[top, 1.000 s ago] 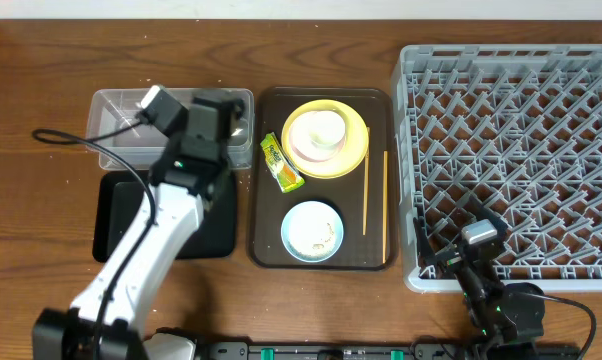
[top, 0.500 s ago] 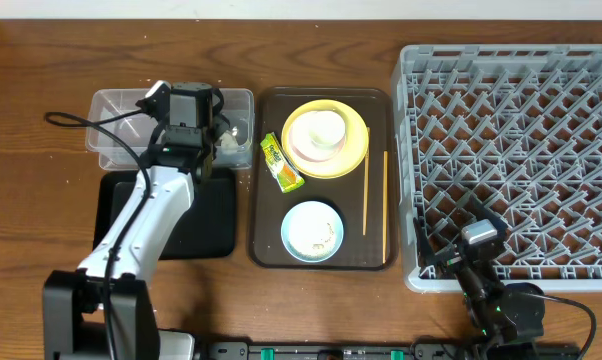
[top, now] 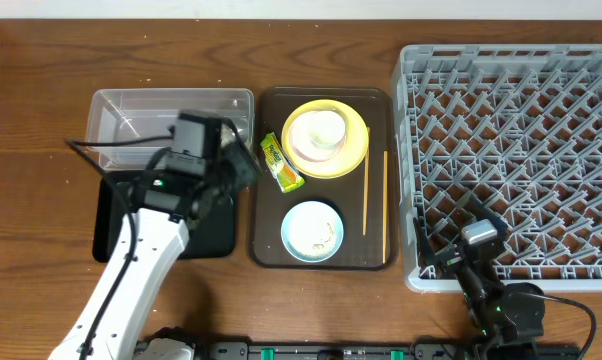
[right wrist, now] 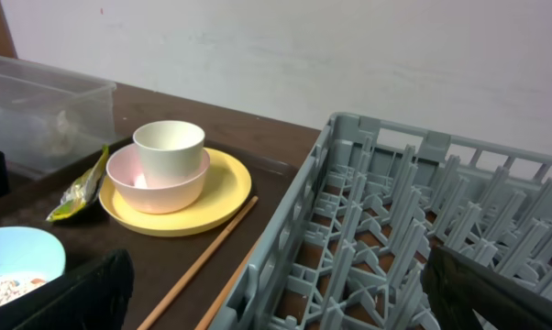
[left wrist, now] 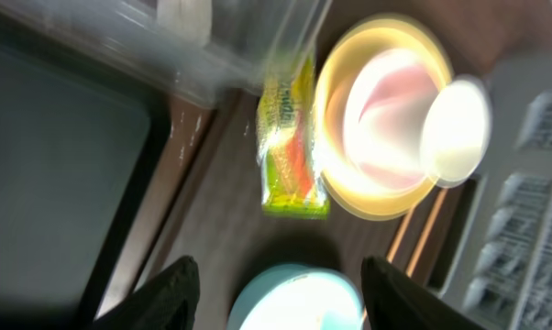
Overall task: Sort waste into correct bins and load items into the dishwasher rack
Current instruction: 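Move the left gripper back toward the yellow Pandan cake wrapper, then lower the left gripper and grasp the yellow Pandan wrapper, then carry the wrapper with the left gripper and drop it in the bin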
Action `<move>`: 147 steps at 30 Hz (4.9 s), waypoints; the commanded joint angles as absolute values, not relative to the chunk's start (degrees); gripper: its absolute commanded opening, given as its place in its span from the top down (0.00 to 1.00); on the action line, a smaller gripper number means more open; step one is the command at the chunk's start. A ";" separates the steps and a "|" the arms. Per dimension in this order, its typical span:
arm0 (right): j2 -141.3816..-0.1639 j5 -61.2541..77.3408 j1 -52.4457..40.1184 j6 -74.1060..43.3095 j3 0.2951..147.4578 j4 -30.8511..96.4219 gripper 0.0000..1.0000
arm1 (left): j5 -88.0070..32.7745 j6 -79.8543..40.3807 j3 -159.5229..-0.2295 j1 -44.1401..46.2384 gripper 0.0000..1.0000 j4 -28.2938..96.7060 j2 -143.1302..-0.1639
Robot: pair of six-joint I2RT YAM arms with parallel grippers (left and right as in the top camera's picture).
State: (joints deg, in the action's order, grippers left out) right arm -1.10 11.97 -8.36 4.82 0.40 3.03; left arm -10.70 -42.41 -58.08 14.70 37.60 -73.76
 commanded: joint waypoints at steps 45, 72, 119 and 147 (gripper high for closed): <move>-0.91 12.05 -8.32 4.75 0.32 3.22 0.01 | -0.08 -41.58 -58.19 30.61 0.46 31.44 -87.29; -0.91 12.05 -8.32 4.75 0.32 3.22 0.01 | 7.99 -41.60 -58.19 31.75 0.45 22.06 -96.51; -0.91 12.03 -8.32 4.75 0.32 3.22 0.01 | 10.11 -41.60 -58.19 31.75 0.94 13.80 -102.78; -0.91 12.05 -8.32 4.75 0.32 3.22 0.01 | 29.19 -41.58 -58.19 24.14 0.94 15.97 -78.70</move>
State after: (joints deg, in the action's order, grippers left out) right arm -1.10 11.97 -8.36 4.82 0.40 3.03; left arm 23.40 -41.91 -58.04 26.76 15.66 -77.71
